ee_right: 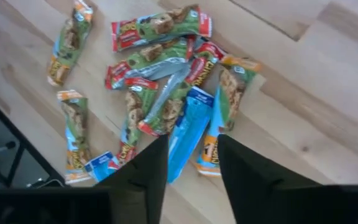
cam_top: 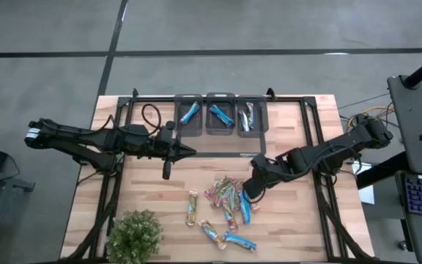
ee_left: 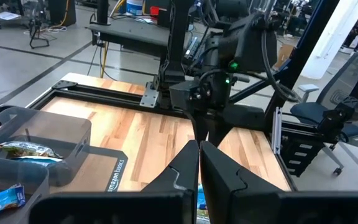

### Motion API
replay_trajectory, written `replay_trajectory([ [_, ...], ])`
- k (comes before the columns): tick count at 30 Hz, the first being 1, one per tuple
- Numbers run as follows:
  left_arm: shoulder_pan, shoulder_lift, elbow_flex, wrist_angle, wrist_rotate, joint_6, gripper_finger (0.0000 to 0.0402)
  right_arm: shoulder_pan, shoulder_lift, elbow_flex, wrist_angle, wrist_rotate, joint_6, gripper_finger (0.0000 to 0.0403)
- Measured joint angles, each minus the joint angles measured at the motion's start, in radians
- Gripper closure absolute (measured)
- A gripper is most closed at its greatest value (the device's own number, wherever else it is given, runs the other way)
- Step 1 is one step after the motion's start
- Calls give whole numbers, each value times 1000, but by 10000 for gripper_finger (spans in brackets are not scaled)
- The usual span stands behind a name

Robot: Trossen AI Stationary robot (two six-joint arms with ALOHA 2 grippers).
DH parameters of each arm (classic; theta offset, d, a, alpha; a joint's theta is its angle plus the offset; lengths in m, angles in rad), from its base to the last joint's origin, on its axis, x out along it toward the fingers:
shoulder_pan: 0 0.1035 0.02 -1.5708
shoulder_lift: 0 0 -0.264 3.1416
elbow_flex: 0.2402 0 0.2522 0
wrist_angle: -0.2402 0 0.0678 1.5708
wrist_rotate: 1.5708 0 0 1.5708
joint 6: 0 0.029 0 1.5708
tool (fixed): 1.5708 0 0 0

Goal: Pick and place Granola Bars by type
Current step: Put the yellow granola bar into the right black bin

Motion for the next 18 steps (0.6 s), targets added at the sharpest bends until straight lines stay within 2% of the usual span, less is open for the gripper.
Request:
replay_trajectory([
  [8,0,-1,0,-6,0,0,402,1,0,-99,100,5,85,220],
  [18,0,-1,0,-6,0,0,402,1,0,-152,175,0,96,222],
])
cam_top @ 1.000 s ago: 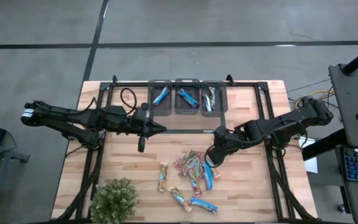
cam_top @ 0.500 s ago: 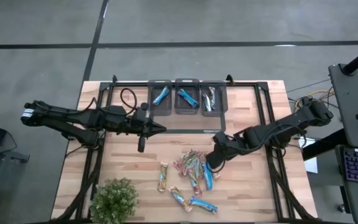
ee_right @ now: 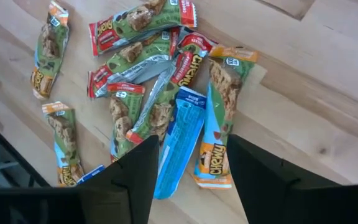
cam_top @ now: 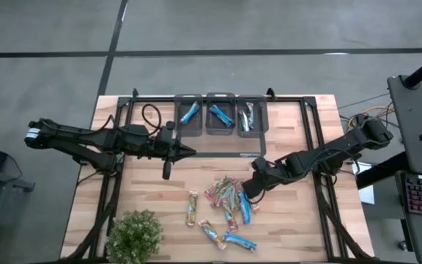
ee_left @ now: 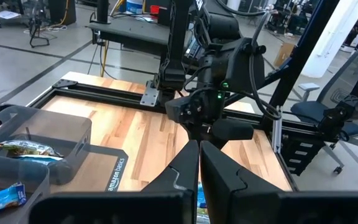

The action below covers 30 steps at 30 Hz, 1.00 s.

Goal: Pick and place Granola Bars by type
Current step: Put the yellow granola bar into the right black bin

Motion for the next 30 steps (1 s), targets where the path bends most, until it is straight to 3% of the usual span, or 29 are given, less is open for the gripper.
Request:
replay_trajectory([
  [30,0,0,0,0,0,1,402,-1,0,-3,110,-9,12,231],
])
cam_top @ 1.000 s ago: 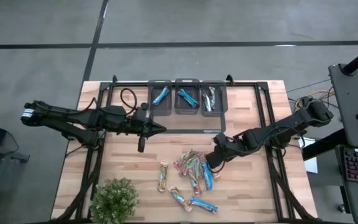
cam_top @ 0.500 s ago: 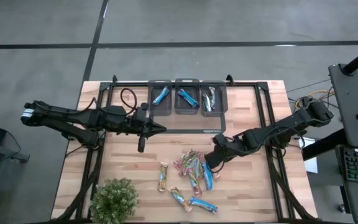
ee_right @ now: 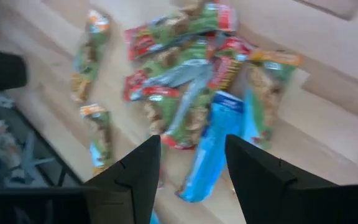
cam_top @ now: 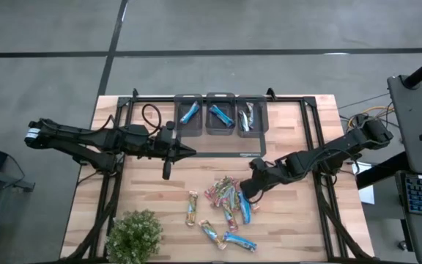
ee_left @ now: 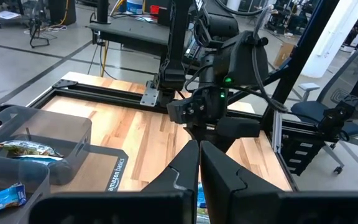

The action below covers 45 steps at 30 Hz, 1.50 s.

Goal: Pick and place Granola Bars by type
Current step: Put the yellow granola bar into the right black bin

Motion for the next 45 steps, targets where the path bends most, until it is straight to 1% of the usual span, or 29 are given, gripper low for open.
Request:
replay_trajectory([
  [3,0,0,0,0,0,0,402,-2,0,18,13,-25,-35,232],
  [6,0,0,0,-2,0,0,402,-3,0,46,-8,-25,-23,232],
  [10,0,0,0,-22,0,0,402,-7,0,97,-121,-28,13,232],
  [15,0,0,0,-47,0,0,402,-18,0,164,-257,-28,17,232],
  [21,0,0,0,-48,0,0,402,-31,16,212,-310,-38,39,232],
  [28,0,-2,0,-53,0,2,402,-42,93,237,-314,-99,36,232],
  [32,0,-10,0,-51,0,2,402,-47,142,254,-316,-106,38,232],
  [35,0,-15,0,-51,0,2,402,-48,183,266,-313,-131,36,232],
  [45,0,-19,0,-51,0,1,402,-54,302,269,-319,-150,26,229],
])
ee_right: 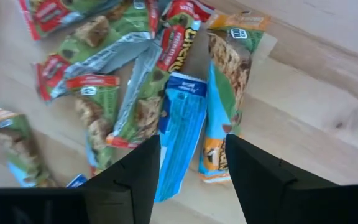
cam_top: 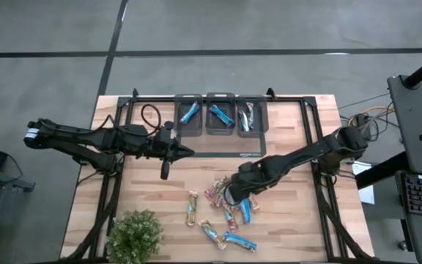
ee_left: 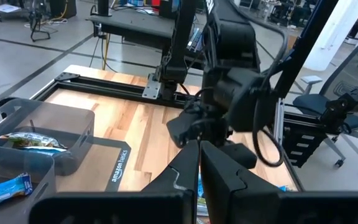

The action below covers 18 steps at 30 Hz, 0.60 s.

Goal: Pick and place Granola Bars by type
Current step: Put the yellow granola bar into the right black bin

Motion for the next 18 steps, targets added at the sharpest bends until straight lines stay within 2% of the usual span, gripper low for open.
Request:
replay_trajectory([
  [11,0,0,0,0,0,-23,402,-64,8,-12,-24,28,-34,163],
  [18,0,0,0,0,0,-27,402,-95,41,-28,-22,28,-65,152],
])
